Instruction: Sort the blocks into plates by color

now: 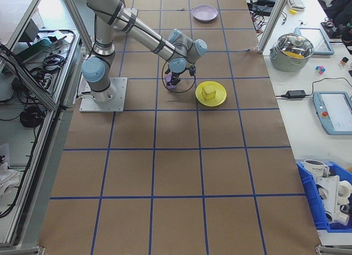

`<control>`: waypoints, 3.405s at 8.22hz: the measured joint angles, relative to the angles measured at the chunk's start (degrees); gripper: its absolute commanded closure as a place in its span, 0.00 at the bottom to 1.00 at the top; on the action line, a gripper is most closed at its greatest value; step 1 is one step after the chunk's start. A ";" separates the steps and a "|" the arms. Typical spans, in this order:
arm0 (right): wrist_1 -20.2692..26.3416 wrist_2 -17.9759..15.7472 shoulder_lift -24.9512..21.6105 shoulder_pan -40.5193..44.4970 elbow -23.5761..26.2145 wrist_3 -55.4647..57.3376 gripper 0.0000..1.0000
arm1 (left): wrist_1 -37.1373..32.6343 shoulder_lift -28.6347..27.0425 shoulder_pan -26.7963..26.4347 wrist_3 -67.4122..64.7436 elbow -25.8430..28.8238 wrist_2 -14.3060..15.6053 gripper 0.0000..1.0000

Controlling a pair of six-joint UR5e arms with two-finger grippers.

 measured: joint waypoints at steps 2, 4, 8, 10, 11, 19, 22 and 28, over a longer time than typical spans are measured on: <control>-1.11 0.57 0.03 -0.03 -0.03 1.38 1.00 | -0.05 0.02 0.00 -0.01 -0.04 0.10 0.00; -1.35 1.17 -2.58 -0.07 -0.73 2.72 1.00 | -0.15 0.26 0.04 0.02 -0.05 0.18 0.00; -0.80 14.18 -12.18 3.68 -4.23 11.55 1.00 | -0.13 -0.04 0.29 0.03 -0.05 0.08 0.00; -2.48 18.13 -12.53 10.38 -6.35 22.69 1.00 | -0.37 0.34 0.89 0.08 0.04 0.02 0.00; -6.05 20.15 -11.76 13.72 -6.89 29.42 1.00 | -0.42 0.48 1.16 0.14 0.07 0.07 0.00; -26.52 22.09 7.01 32.31 -13.32 57.10 0.00 | -0.93 0.49 1.57 1.30 -0.08 0.47 0.00; -25.56 21.93 7.71 32.58 -15.43 59.54 0.00 | -0.63 0.51 1.55 1.31 -1.12 0.37 0.00; -6.43 14.79 -5.17 14.93 -16.68 37.02 0.00 | -0.20 -0.60 1.30 0.67 -1.44 -0.21 0.00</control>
